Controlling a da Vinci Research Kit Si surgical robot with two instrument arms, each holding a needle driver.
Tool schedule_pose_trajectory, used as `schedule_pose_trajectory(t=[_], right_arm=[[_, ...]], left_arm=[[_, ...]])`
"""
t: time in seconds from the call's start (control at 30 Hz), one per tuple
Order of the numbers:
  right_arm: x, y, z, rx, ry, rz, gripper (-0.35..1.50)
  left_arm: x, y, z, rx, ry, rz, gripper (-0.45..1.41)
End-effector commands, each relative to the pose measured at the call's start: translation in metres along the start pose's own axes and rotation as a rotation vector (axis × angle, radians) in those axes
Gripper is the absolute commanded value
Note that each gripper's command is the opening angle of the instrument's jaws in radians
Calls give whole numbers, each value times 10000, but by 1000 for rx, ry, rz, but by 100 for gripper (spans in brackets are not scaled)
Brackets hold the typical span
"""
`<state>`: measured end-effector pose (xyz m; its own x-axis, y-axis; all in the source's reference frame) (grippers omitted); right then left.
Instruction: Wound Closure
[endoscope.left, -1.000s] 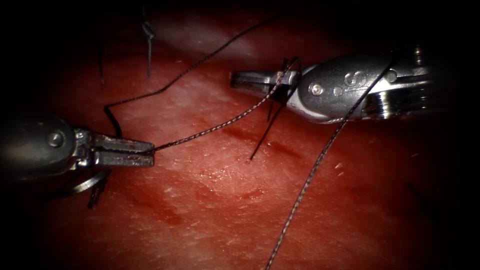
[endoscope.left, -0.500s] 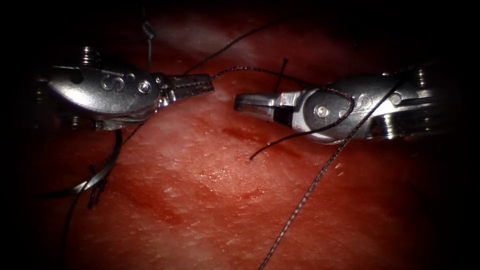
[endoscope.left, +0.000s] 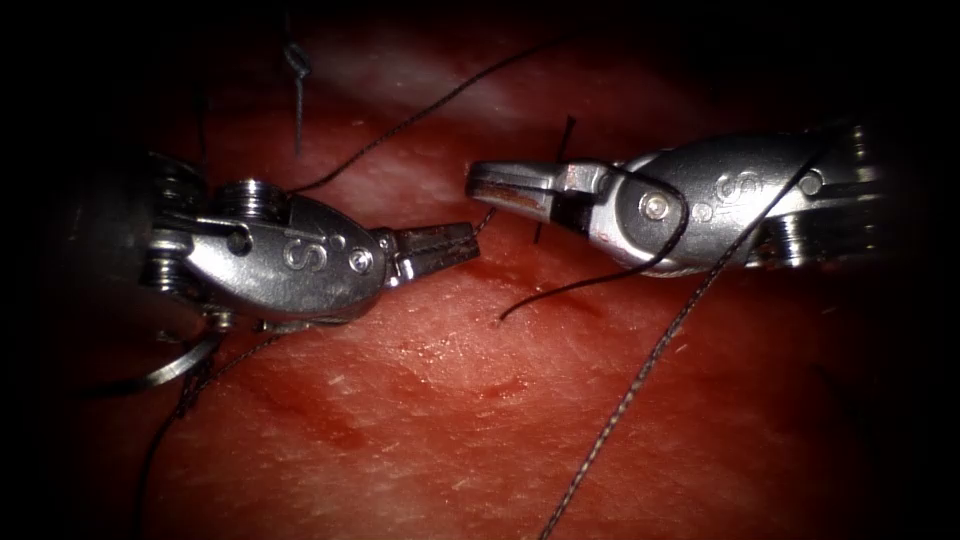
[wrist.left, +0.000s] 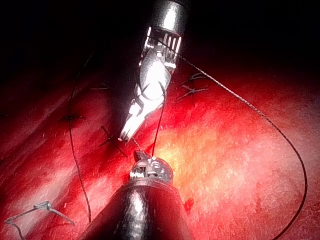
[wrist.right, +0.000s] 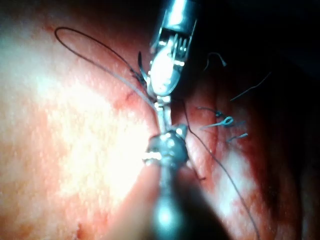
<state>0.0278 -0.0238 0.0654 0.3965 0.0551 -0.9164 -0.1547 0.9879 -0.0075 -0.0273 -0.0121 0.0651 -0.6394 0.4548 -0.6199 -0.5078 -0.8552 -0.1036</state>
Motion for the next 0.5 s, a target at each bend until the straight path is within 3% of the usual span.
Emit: schedule_pose_trajectory(t=[0.03, 0.1, 0.2, 0.5], right_arm=[[0, -2, 13, -20, -17, 14, -8], [-1, -1, 16, -91, -78, 49, 49], [-2, 0, 16, -112, -115, 63, 81], [-7, -15, 21, -53, -189, 53, 94]], left_arm=[[4, 8, 5, -12, 7, 8, -45], [21, 26, -9, -44, 16, 44, -45], [37, 33, -27, -65, 19, 76, -45], [64, 9, -69, -23, 48, 151, -45]])
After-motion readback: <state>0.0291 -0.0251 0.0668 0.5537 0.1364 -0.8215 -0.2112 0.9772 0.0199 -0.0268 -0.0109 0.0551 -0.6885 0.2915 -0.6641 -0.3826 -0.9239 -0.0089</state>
